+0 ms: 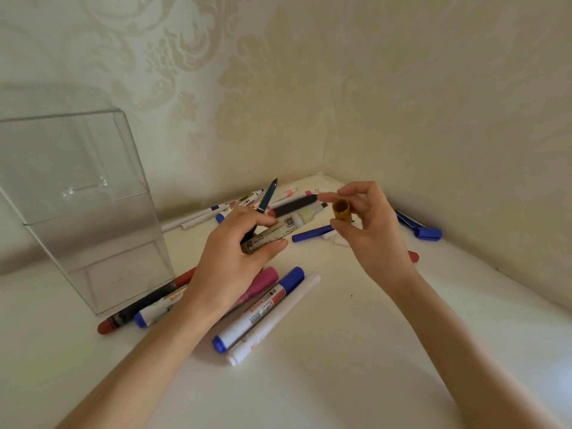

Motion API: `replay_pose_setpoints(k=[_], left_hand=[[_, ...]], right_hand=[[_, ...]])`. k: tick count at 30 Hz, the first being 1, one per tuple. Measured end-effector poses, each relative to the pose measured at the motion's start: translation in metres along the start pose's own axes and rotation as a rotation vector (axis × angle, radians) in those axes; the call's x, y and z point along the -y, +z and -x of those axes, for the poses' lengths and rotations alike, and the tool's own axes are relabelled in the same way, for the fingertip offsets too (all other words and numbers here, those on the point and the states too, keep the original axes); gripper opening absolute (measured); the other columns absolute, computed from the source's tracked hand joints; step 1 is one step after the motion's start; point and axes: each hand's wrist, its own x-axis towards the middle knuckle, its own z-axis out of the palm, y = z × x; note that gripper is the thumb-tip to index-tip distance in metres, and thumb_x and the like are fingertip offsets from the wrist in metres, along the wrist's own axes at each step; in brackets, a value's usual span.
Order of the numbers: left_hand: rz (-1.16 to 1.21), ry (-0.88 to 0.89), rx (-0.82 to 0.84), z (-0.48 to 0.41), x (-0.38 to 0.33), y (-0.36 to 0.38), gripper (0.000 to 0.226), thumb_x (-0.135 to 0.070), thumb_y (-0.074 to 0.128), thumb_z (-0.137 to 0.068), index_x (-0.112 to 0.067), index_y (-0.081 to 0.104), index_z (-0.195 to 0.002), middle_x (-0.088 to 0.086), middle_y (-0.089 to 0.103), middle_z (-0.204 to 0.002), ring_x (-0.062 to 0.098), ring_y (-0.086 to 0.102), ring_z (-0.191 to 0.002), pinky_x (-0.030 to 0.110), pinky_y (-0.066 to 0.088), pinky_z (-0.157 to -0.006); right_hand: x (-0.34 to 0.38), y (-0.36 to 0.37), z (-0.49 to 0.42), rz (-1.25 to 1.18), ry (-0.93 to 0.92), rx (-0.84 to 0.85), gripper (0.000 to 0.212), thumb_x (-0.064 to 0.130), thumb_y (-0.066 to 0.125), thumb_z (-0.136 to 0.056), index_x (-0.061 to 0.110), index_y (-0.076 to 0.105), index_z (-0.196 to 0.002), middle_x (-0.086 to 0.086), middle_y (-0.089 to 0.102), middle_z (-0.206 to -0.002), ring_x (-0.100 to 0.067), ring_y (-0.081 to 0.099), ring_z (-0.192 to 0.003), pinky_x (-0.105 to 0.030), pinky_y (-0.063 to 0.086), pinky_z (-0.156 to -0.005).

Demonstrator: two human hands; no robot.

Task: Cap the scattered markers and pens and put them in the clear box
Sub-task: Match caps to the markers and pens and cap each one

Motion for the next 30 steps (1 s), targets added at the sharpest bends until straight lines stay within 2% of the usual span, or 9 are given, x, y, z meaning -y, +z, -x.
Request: replay_pose_setpoints(k=[4, 7, 11, 14, 16, 20, 23, 28, 30], left_hand=[[-0.046, 0.022, 0.021, 0.001, 0.001, 0.002, 0.02, -0.022, 0.072, -0.076, -0.026, 0.065, -0.095, -0.018, 0.056, -0.093, -0.006, 0.052, -0.091, 0.001, 0.036, -0.074], [-0.049, 0.008, 0.023, 0.001, 0.002, 0.0, 0.02, -0.023, 0.073, -0.075, -0.03, 0.066, -0.092, -0.02, 0.057, -0.09, -0.007, 0.053, -0.089, 0.0, 0.036, -0.073], [-0.047, 0.005, 0.095, -0.001, 0.001, -0.007, 0.021, -0.03, 0.071, -0.075, -0.029, 0.07, -0.096, -0.013, 0.061, -0.088, 0.003, 0.056, -0.086, 0.006, 0.039, -0.071], [0.0, 0.016, 0.172, -0.002, -0.002, -0.01, 0.027, -0.033, 0.065, -0.076, -0.026, 0.07, -0.101, -0.007, 0.061, -0.087, 0.006, 0.056, -0.082, 0.008, 0.039, -0.07], [0.013, 0.028, 0.201, -0.001, -0.002, -0.01, 0.031, -0.036, 0.064, -0.074, -0.025, 0.07, -0.103, -0.007, 0.06, -0.087, 0.007, 0.056, -0.08, 0.01, 0.04, -0.07], [0.01, 0.047, 0.233, 0.001, 0.003, -0.008, 0.029, -0.029, 0.066, -0.076, -0.023, 0.07, -0.104, -0.001, 0.059, -0.088, 0.014, 0.056, -0.078, 0.019, 0.043, -0.068], [-0.049, 0.101, 0.2, 0.002, 0.006, -0.007, 0.034, -0.034, 0.062, -0.076, -0.02, 0.07, -0.106, -0.002, 0.057, -0.088, 0.015, 0.055, -0.075, 0.025, 0.044, -0.066], [-0.105, 0.198, 0.163, 0.005, 0.006, -0.002, 0.03, -0.03, 0.064, -0.082, -0.014, 0.07, -0.106, -0.015, 0.052, -0.085, 0.006, 0.053, -0.075, 0.012, 0.04, -0.065], [-0.138, 0.189, 0.159, 0.003, 0.007, -0.002, 0.027, -0.03, 0.063, -0.084, -0.016, 0.07, -0.106, -0.016, 0.051, -0.083, 0.006, 0.052, -0.074, 0.013, 0.04, -0.065]], right_hand=[[0.0, 0.002, 0.002, 0.153, -0.11, 0.036, 0.037, -0.004, 0.059, -0.084, 0.03, 0.056, -0.098, 0.008, 0.061, -0.11, 0.0, 0.057, -0.094, -0.007, 0.044, -0.085], [0.001, -0.002, 0.001, 0.212, -0.208, 0.124, 0.034, -0.003, 0.062, -0.083, 0.019, 0.066, -0.109, 0.014, 0.053, -0.106, -0.004, 0.053, -0.101, -0.012, 0.044, -0.091], [0.002, -0.014, -0.002, 0.055, -0.051, 0.279, 0.034, 0.007, 0.068, -0.08, 0.033, 0.061, -0.101, 0.019, 0.062, -0.098, -0.001, 0.06, -0.097, -0.016, 0.047, -0.09], [0.004, -0.019, -0.003, -0.201, 0.071, 0.327, 0.025, 0.004, 0.067, -0.078, 0.024, 0.063, -0.092, 0.016, 0.069, -0.081, -0.002, 0.065, -0.079, -0.017, 0.051, -0.075], [0.004, -0.017, -0.001, -0.232, 0.07, 0.361, 0.018, 0.005, 0.064, -0.079, 0.016, 0.065, -0.094, 0.013, 0.068, -0.073, -0.003, 0.062, -0.069, -0.017, 0.051, -0.067], [0.002, -0.008, 0.0, -0.237, 0.104, 0.399, 0.014, 0.003, 0.063, -0.082, 0.011, 0.066, -0.092, -0.001, 0.066, -0.075, -0.01, 0.061, -0.062, -0.022, 0.053, -0.063], [0.0, -0.003, 0.0, -0.277, 0.132, 0.379, 0.013, 0.001, 0.062, -0.081, 0.009, 0.067, -0.091, -0.005, 0.066, -0.074, -0.01, 0.061, -0.059, -0.021, 0.053, -0.06], [-0.002, -0.001, -0.001, -0.387, 0.24, 0.374, 0.013, 0.001, 0.059, -0.083, 0.008, 0.067, -0.09, -0.01, 0.066, -0.079, -0.012, 0.06, -0.059, -0.021, 0.051, -0.057], [-0.003, 0.001, 0.001, -0.499, 0.324, 0.345, 0.012, 0.0, 0.057, -0.084, 0.004, 0.066, -0.091, -0.011, 0.066, -0.08, -0.013, 0.059, -0.06, -0.022, 0.051, -0.056]])
